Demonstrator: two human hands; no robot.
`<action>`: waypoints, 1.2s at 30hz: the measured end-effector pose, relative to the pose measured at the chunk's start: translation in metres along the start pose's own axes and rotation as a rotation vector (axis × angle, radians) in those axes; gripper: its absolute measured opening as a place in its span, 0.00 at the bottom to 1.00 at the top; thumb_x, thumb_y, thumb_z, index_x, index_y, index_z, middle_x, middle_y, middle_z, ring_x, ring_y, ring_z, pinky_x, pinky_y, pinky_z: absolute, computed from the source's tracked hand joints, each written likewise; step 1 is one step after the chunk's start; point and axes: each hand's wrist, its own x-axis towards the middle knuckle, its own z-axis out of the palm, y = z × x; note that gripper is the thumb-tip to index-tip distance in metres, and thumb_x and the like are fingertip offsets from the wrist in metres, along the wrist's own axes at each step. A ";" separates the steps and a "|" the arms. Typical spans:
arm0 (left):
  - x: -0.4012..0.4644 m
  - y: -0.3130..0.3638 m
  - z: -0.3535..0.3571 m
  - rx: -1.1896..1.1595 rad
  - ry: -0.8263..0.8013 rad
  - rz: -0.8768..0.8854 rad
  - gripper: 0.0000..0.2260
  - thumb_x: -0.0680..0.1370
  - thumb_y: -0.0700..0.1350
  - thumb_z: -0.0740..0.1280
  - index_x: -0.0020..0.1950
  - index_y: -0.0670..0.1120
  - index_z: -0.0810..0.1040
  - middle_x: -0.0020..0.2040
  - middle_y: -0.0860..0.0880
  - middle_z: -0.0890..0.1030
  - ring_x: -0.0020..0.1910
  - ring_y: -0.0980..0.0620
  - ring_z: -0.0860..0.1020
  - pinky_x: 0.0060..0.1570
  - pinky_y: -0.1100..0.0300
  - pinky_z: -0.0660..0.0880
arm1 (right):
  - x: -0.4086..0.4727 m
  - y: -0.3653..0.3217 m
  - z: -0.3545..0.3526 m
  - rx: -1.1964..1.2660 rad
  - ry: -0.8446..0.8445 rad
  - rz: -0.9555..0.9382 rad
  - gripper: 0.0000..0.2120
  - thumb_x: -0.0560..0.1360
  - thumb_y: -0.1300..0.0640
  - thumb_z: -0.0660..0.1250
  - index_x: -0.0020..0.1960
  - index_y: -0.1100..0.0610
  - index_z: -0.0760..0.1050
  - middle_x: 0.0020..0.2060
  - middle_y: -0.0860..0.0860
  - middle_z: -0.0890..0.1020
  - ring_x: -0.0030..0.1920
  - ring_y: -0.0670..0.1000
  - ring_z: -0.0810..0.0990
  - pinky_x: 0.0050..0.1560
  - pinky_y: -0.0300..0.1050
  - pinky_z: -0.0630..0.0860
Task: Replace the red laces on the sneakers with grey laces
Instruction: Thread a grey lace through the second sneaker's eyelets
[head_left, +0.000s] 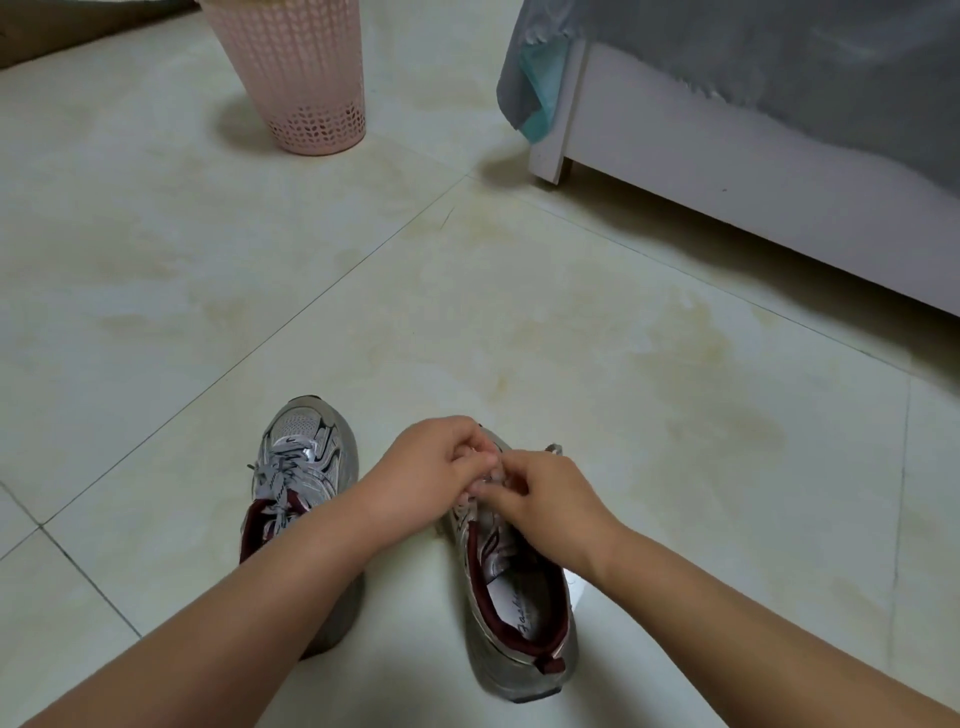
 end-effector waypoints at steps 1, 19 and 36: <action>-0.002 0.000 -0.005 0.077 0.003 0.019 0.08 0.76 0.40 0.65 0.38 0.50 0.75 0.24 0.55 0.74 0.22 0.62 0.71 0.30 0.67 0.70 | 0.003 0.001 -0.002 0.009 0.056 0.042 0.12 0.74 0.55 0.65 0.32 0.51 0.72 0.25 0.45 0.72 0.29 0.43 0.70 0.36 0.40 0.66; -0.006 -0.011 -0.013 0.464 0.051 0.081 0.08 0.76 0.49 0.64 0.40 0.48 0.79 0.37 0.48 0.81 0.36 0.52 0.75 0.40 0.58 0.69 | 0.007 -0.013 -0.020 0.058 0.013 0.087 0.10 0.76 0.59 0.63 0.36 0.59 0.74 0.26 0.50 0.78 0.23 0.45 0.73 0.36 0.45 0.74; 0.006 -0.058 0.021 -0.382 0.122 -0.372 0.12 0.77 0.32 0.59 0.36 0.44 0.64 0.32 0.44 0.78 0.26 0.52 0.76 0.27 0.62 0.74 | 0.004 0.013 0.005 -0.025 0.281 0.061 0.17 0.72 0.63 0.61 0.56 0.47 0.63 0.31 0.46 0.73 0.31 0.43 0.72 0.33 0.36 0.66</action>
